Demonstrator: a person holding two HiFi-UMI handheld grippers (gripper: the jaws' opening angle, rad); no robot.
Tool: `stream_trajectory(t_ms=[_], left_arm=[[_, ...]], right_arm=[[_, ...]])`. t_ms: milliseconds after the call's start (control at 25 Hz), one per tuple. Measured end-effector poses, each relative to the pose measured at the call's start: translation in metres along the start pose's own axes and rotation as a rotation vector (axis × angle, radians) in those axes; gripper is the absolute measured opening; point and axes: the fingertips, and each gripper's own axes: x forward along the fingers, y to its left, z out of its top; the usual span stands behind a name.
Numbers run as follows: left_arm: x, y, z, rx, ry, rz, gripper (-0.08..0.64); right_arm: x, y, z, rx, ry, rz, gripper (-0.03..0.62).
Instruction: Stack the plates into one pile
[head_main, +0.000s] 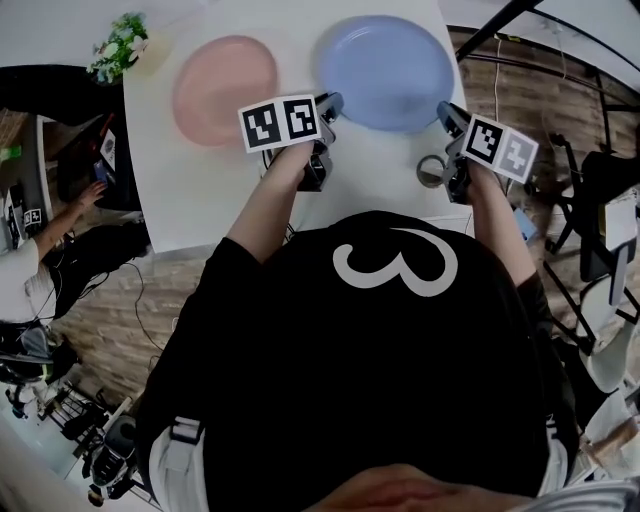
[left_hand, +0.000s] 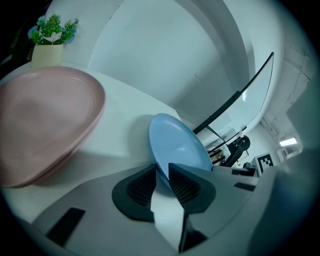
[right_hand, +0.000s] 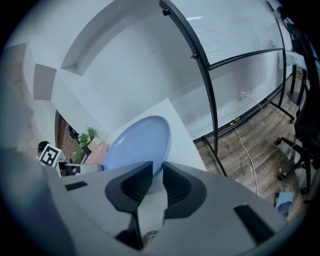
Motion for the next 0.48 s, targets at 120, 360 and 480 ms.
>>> stream_trajectory(t_ms=[120, 360, 480], left_arm=[[-0.007, -0.002, -0.005, -0.011, -0.016, 0.002, 0.087], [-0.027, 0.0, -0.01, -0.036, -0.054, 0.008, 0.087], [-0.039, 0.001, -0.008, -0.032, -0.085, 0.021, 0.087]], right_arm=[[-0.006, 0.003, -0.002, -0.024, -0.003, 0.006, 0.078], [-0.012, 0.021, -0.001, -0.08, -0.003, 0.03, 0.078], [-0.01, 0.03, 0.0, -0.1, -0.006, 0.047, 0.078]])
